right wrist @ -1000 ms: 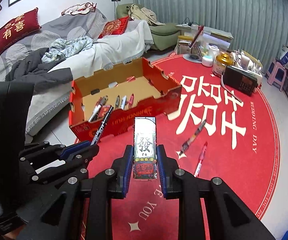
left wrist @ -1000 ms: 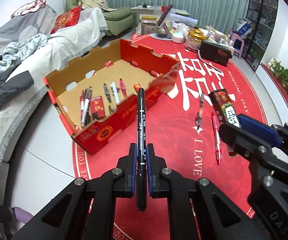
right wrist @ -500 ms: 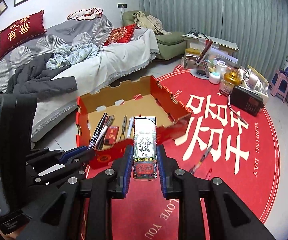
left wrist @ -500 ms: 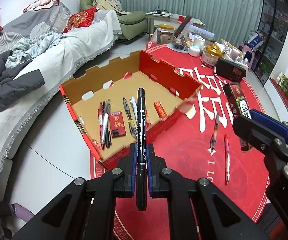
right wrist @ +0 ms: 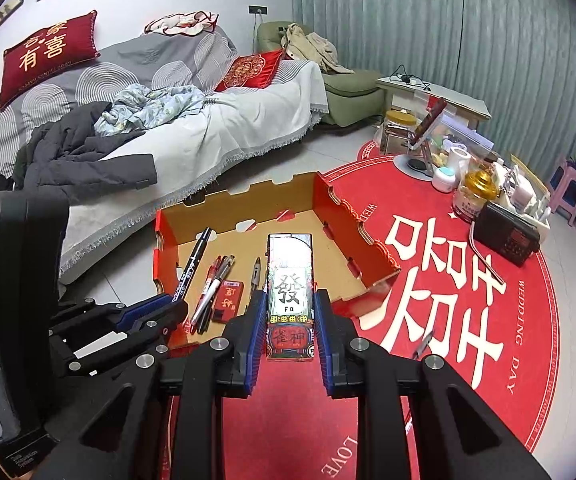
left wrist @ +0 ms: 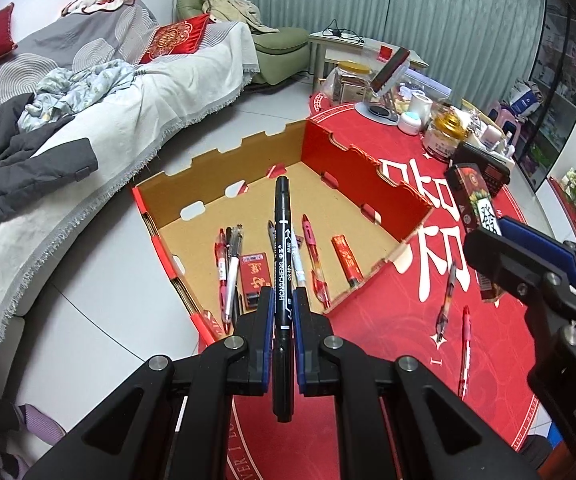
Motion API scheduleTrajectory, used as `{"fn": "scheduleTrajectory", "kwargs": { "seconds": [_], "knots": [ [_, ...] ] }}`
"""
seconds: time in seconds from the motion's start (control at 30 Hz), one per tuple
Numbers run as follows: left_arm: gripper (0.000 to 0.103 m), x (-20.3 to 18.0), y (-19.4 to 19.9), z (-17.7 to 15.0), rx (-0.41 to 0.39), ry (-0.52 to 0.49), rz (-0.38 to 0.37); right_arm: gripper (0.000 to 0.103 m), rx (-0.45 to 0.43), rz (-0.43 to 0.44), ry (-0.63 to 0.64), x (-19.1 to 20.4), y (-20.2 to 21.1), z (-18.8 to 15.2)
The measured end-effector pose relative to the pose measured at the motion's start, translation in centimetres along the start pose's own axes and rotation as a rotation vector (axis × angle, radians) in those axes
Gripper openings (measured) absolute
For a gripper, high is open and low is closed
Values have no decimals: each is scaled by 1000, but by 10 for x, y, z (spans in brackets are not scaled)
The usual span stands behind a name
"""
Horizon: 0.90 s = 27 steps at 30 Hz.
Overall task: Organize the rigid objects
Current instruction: 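Carry the marker in the left tool and card box in the right tool over the box, then lower the marker with the left tool while the right tool lowers the card box into the box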
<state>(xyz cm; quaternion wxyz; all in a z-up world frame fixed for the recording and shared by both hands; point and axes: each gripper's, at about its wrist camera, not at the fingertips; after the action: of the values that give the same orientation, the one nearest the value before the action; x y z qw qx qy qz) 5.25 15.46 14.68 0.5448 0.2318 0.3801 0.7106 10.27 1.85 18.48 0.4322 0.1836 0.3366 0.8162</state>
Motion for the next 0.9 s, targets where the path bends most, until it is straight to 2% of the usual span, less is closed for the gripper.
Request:
{"fn": "scheduleTrajectory", "kwargs": {
  "seconds": [0.33,0.63,0.9],
  "knots": [
    [9,14,-24,19,37,22,9,25,41,12,27,11,-32,18],
    [9,26,-56,19,109,49,14,25,86,11,35,14,-61,20],
    [9,30,-71,22,127,48,23,25,115,14,35,11,-85,24]
  ]
}}
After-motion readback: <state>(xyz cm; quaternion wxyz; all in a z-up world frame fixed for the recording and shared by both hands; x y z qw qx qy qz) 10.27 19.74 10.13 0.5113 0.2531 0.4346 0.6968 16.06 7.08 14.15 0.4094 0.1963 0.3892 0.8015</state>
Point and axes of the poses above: each gripper's, at about its wrist camera, not at the fingertips, and y roughly against the way its jaws point, x to its left, z to its top, and after that the axes turned 2 degrees about -z, right-handed
